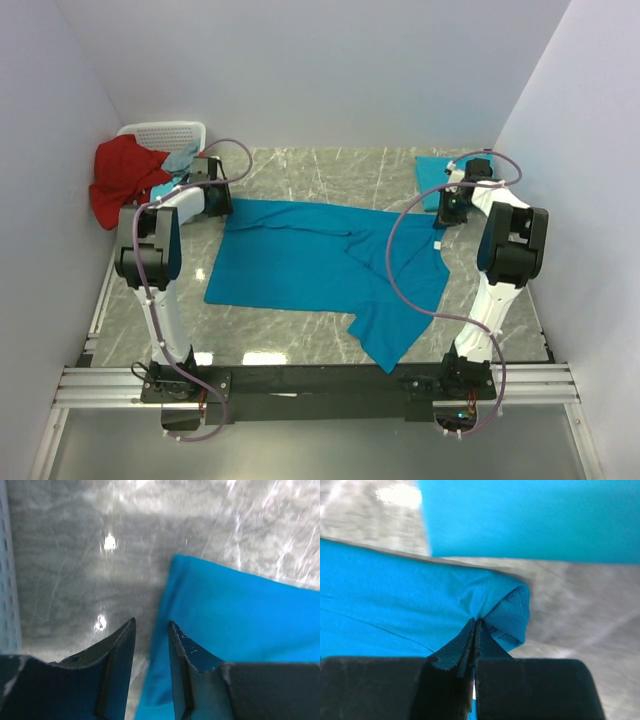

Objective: Fold and stack the t-shirts
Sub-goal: Fold the tshirt

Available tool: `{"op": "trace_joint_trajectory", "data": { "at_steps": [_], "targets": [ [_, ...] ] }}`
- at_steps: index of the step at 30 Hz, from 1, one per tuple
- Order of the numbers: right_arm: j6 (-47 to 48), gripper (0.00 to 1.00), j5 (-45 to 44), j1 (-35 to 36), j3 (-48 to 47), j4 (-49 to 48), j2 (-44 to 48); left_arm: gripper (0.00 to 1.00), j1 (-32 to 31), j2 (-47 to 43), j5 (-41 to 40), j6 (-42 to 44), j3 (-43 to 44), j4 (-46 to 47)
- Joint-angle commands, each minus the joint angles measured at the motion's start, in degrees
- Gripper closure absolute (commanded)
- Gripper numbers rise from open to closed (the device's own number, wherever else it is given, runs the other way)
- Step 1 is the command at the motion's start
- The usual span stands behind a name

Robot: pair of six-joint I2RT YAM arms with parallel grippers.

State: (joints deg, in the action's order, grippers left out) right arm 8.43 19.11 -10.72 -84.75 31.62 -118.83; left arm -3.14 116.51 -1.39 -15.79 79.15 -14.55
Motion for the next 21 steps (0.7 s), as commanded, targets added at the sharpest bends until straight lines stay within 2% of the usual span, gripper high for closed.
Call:
{"op": "trace_joint_trajectory", "data": {
  "at_steps": [1, 5, 10, 13, 17, 21],
  "targets": [
    [1.6, 1.0, -0.2, -1.7, 0.4, 2.3, 2.2, 0.62, 0.2, 1.7, -1.4, 0.1, 3.6, -1.3],
    [2.1, 1.0, 0.4, -1.7, 0.0, 2.7, 1.6, 0.62, 0.1, 1.6, -0.6, 0.8, 3.8, 0.2],
    [2.4, 1.0, 0.8, -1.7, -0.5, 3.1, 0.8, 0.6, -1.1, -5.4, 1.6, 1.6, -1.1, 3.9],
    [2.4, 1.0, 1.2, -1.7, -0.5, 3.1, 0.8, 0.59, -1.6, -8.7, 1.6, -0.5, -3.8, 4.7],
    [2.4, 1.0, 1.2, -1.7, -0.4, 3.1, 0.8, 0.6, -2.0, -10.9, -3.0, -5.1, -5.7, 3.3],
    [2.4, 1.0, 1.5, -1.8, -0.5, 3.2, 0.6, 0.61, -2.4, -11.5, -2.4, -6.4, -7.1, 1.6]
  ]
}}
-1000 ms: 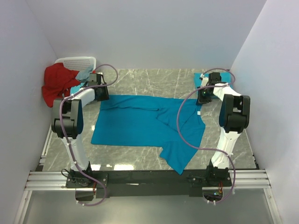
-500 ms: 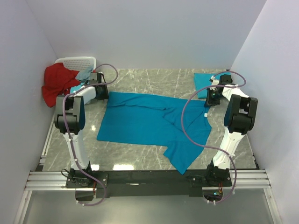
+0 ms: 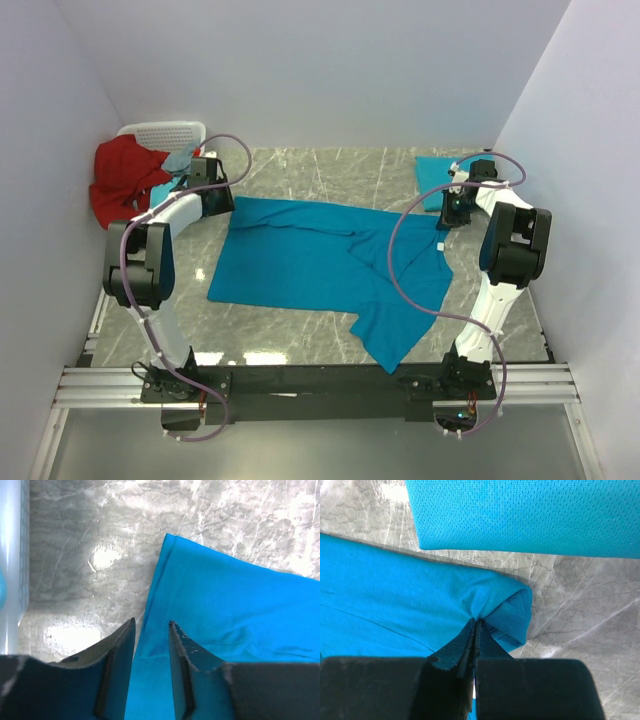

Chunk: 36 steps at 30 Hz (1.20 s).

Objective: Fold and stack the t-shirts
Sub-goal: Fold the tshirt

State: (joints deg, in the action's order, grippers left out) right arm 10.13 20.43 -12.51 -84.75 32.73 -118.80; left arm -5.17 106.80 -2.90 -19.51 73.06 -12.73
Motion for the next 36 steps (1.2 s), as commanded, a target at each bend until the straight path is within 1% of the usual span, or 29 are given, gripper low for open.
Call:
{"op": "trace_joint_trajectory", "data": {
  "at_steps": [1, 10, 18, 21, 25, 27, 28, 29, 36],
  "targets": [
    [0.7, 1.0, 0.2, 0.0, -0.6, 2.1, 0.7, 0.63, -0.4, -1.5, -0.7, -2.7, -0.8, -1.4],
    [0.8, 1.0, 0.8, 0.1, -0.9, 2.2, 0.5, 0.69, -0.4, 3.2, 0.8, -3.3, 1.4, -6.2],
    [0.8, 1.0, 1.2, 0.0, -0.9, 2.3, 0.4, 0.71, -0.5, 5.3, 1.5, -2.7, 2.3, -7.0],
    [0.9, 1.0, 1.2, 0.1, -0.9, 2.4, 0.4, 0.75, -0.5, 6.0, 1.6, -2.6, 2.8, -7.1],
    [0.9, 1.0, 1.3, 0.0, -1.0, 2.4, 0.2, 0.88, -0.5, 6.8, 1.8, -2.2, 3.8, -7.6],
    [0.9, 1.0, 1.3, 0.0, -1.0, 2.4, 0.3, 0.92, -0.5, 7.2, 1.7, -1.8, 4.5, -7.7],
    [1.0, 1.0, 1.3, 0.0, -1.0, 2.4, 0.3, 0.97, -0.5, 7.3, 1.2, -1.7, 4.6, -7.7],
    [1.0, 1.0, 1.3, 0.0, -1.0, 2.5, 0.2, 0.99, -0.4, 7.3, 1.1, -1.4, 4.9, -7.7],
    [1.1, 1.0, 1.2, 0.0, -1.0, 2.4, 0.2, 1.0, 0.9, 5.9, -0.7, -0.7, 5.3, -7.6]
  ]
}}
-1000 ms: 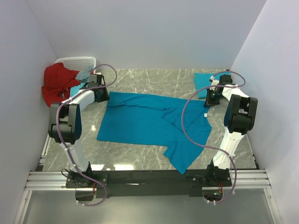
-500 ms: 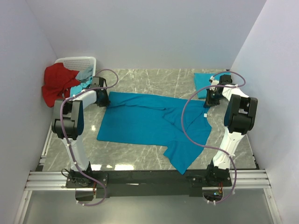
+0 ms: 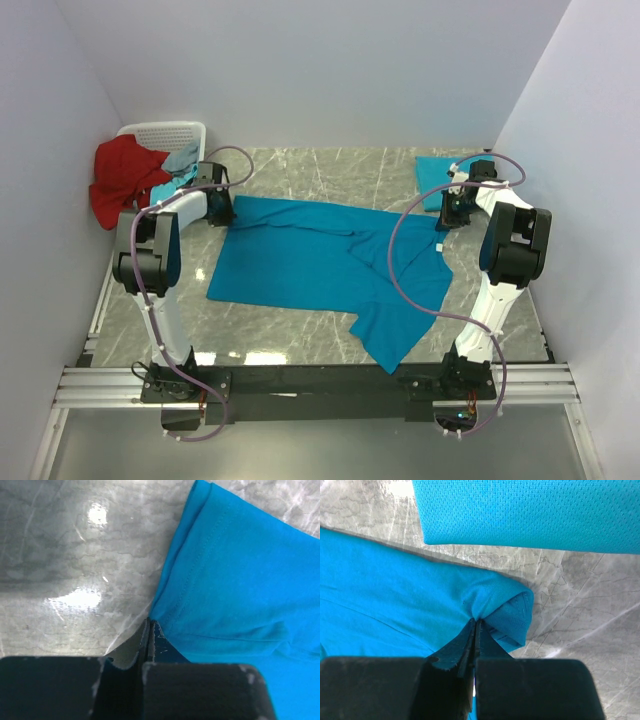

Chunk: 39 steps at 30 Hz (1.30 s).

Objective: Fold and stack the t-shirts
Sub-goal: Fold the tshirt

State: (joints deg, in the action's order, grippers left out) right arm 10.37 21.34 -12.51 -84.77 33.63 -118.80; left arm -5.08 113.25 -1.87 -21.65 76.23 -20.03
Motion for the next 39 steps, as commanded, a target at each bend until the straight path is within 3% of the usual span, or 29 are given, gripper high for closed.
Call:
{"op": "trace_joint_trajectory", "data": {
  "at_steps": [1, 20, 24, 25, 29, 31, 39],
  "targets": [
    [0.9, 1.0, 0.1, 0.0, -1.0, 1.6, 0.2, 1.0, 1.1, -0.6, -1.9, 1.6, 2.2, -0.5],
    [0.9, 1.0, 0.3, 0.0, -1.1, 1.8, 0.2, 0.99, 2.9, 0.0, -0.4, 3.9, 5.6, -1.4],
    [1.1, 1.0, 1.0, 0.0, -1.4, 2.1, 0.3, 0.95, 2.9, -0.1, 0.2, 4.0, 6.3, -1.6],
    [1.4, 1.0, 1.9, 0.0, -1.4, 2.3, 0.4, 0.88, 2.9, -0.4, 0.5, 4.1, 6.2, -1.5],
    [2.4, 0.72, 3.5, 0.0, -1.7, 3.3, 1.8, 0.68, 2.9, -4.8, 2.3, 5.1, 2.5, 1.4],
    [2.6, 0.68, 3.7, 0.0, -1.5, 2.9, 3.6, 0.62, 2.9, -6.5, 2.9, 5.4, 0.3, 3.2],
    [2.8, 0.67, 2.5, -0.3, 0.4, 1.2, 9.1, 0.6, 2.9, -6.7, 4.9, 5.2, 1.7, 3.6]
  ]
}}
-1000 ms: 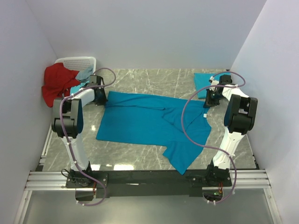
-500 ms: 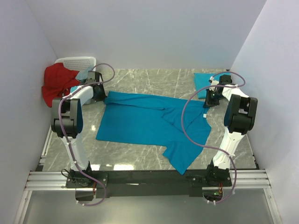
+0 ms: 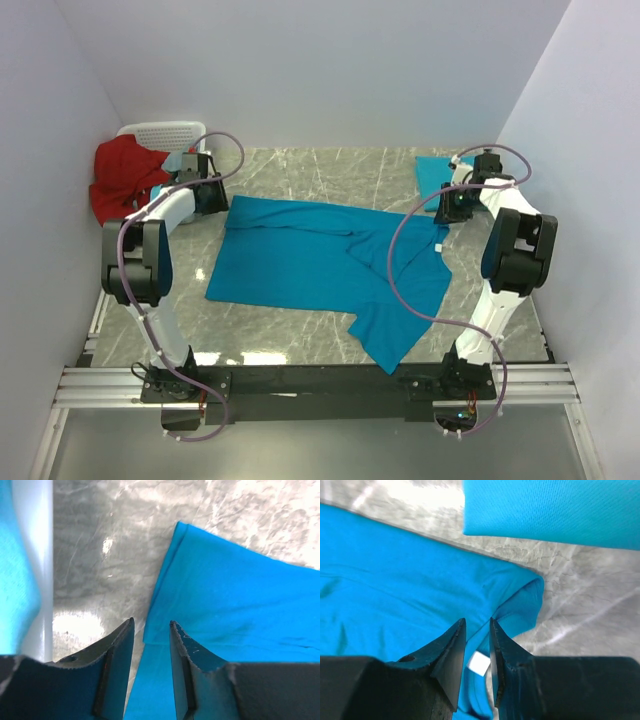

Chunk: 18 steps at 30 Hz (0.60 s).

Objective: Fold and stack the t-shirts
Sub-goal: Fold the tshirt

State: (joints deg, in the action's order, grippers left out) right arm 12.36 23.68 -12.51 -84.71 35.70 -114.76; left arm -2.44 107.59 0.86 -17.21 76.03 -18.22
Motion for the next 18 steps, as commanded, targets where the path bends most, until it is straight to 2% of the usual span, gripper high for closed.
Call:
{"op": "trace_joint_trajectory", "data": {
  "at_steps": [1, 6, 11, 18],
  "targets": [
    [0.9, 0.67, 0.4, -0.5, 0.3, -0.5, 5.2, 0.59, 0.2, -0.5, 2.3, 0.8, 2.8, 1.7],
    [2.8, 0.67, 3.4, -0.9, -0.3, 2.6, 4.6, 0.6, 0.2, 3.8, 4.1, 1.0, 5.3, 1.8],
    [5.7, 0.67, 8.1, -0.9, -2.3, 9.8, 2.6, 0.6, 0.2, 6.9, 5.8, 0.7, 7.6, 2.6],
    [5.7, 0.68, 8.0, -0.9, 2.5, 8.1, 4.8, 0.6, 0.1, 8.7, 7.3, 0.5, 9.1, 4.0]
  ]
}}
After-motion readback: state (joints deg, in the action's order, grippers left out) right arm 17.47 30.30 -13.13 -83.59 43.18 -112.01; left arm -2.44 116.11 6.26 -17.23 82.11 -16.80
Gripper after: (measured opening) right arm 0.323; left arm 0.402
